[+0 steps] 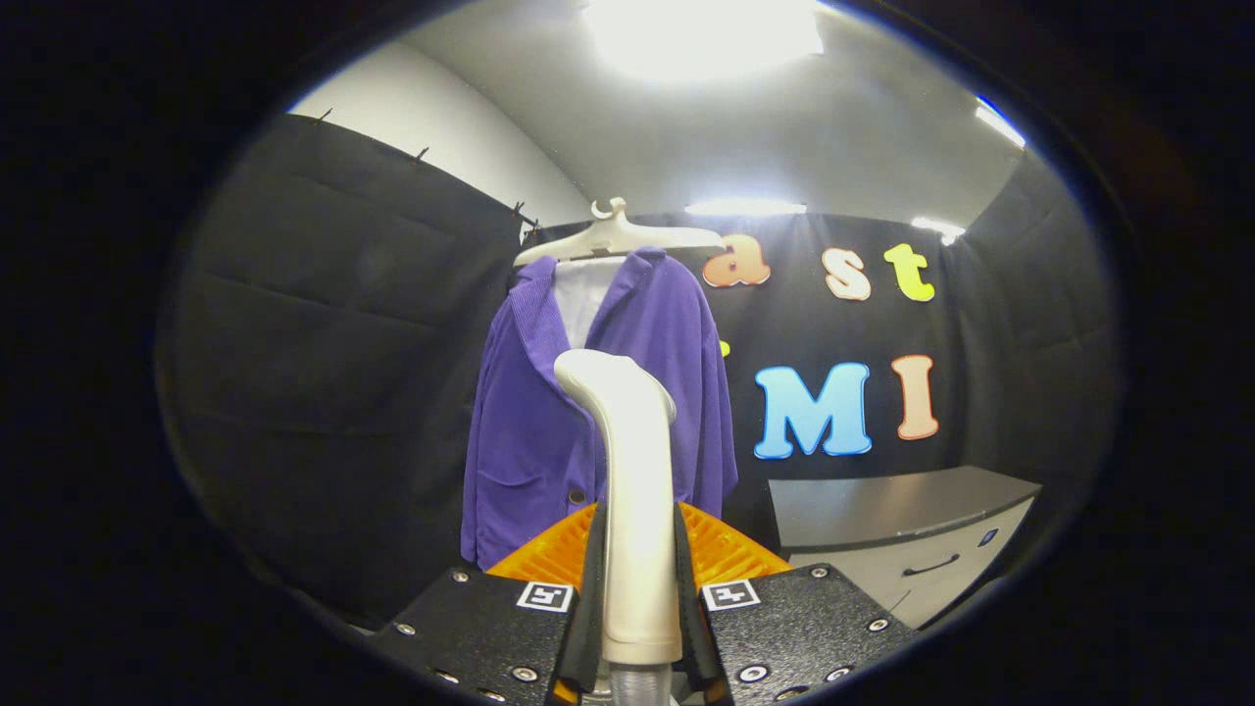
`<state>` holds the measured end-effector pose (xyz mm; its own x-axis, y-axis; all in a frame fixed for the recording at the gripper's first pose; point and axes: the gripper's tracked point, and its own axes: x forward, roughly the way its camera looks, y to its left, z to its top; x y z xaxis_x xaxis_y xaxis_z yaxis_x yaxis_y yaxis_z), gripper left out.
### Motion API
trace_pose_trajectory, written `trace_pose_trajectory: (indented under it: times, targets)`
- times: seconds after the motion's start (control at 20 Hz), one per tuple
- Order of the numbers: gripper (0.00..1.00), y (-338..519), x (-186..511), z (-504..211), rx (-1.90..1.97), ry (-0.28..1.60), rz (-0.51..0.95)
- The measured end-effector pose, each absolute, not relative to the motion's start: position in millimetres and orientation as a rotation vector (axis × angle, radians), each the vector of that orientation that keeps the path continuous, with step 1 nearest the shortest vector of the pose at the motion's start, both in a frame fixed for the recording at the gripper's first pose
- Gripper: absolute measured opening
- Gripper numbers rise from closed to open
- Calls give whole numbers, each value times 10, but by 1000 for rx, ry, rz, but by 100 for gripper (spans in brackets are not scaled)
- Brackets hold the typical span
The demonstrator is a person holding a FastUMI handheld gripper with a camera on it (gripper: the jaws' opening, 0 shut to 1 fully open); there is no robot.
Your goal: Iron the clothes twice with a garment steamer, once on the left side and once on the right side.
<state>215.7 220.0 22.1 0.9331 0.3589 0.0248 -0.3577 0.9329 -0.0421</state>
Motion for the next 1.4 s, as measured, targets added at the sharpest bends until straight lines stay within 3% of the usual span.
trace_pose_trajectory:
  times: [0.7, 1.0, 1.4]
  targets:
    - [33, 3203, 2736, 1362, -34, -221, 406]
    - [33, 3596, 2971, 1191, -116, -204, 417]
    - [33, 3604, 2975, 295, -122, -17, 425]
